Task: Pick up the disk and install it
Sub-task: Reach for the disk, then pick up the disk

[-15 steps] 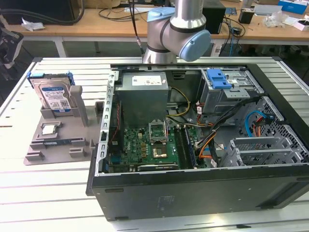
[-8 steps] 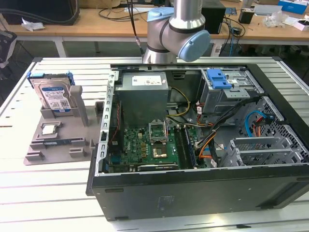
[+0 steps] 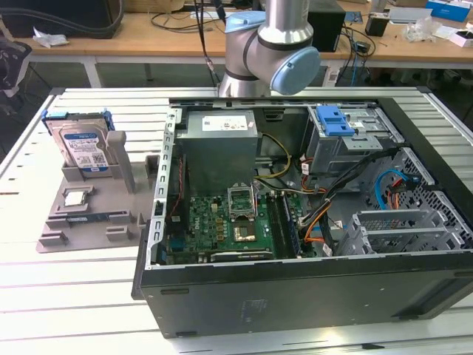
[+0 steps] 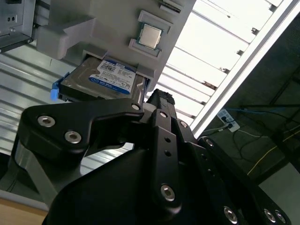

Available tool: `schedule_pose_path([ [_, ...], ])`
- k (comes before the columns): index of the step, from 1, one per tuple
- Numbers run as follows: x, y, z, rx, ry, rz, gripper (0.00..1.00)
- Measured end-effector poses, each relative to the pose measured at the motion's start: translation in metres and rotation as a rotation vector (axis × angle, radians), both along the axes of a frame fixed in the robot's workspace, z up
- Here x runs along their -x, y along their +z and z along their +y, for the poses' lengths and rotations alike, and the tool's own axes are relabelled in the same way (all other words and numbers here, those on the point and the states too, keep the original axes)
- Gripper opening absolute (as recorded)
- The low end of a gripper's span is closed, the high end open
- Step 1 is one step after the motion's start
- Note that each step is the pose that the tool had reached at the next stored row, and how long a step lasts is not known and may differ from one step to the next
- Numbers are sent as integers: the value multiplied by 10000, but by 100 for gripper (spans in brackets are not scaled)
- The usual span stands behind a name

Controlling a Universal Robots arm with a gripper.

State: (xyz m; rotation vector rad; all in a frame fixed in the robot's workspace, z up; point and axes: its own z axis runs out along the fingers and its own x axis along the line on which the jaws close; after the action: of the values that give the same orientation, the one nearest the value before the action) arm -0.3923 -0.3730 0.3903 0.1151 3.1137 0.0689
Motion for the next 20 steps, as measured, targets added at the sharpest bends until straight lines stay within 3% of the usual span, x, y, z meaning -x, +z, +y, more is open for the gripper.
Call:
schedule_pose_path([
  [15,0,0,4,1,3,1,11],
  [20,0,0,6,21,978,0,11],
])
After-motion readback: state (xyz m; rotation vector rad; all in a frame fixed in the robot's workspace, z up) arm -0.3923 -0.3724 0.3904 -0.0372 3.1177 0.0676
